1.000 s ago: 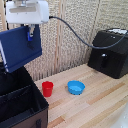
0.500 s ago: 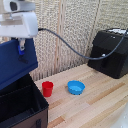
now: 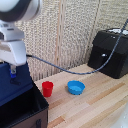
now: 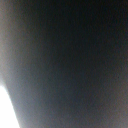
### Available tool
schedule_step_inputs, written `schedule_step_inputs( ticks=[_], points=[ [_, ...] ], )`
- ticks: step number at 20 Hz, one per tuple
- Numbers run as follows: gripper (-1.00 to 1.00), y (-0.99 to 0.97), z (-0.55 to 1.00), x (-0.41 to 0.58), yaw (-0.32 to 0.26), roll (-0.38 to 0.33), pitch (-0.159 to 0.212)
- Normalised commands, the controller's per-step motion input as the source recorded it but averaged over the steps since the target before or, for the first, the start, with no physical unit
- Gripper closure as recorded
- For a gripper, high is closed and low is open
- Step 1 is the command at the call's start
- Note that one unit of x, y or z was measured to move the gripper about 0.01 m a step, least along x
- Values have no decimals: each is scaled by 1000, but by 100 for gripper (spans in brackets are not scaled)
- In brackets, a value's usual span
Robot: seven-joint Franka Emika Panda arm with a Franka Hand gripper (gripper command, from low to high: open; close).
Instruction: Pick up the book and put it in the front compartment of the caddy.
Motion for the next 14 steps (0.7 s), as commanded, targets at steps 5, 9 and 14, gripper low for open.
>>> schedule_step_inputs(
  ticks=[5,9,14],
  points=[
    [100,-15,-281,-32,1,-19,0],
    [-100,-16,-100,24,4,9,27],
    [-100,-437,212,134,19,53,2]
  ],
)
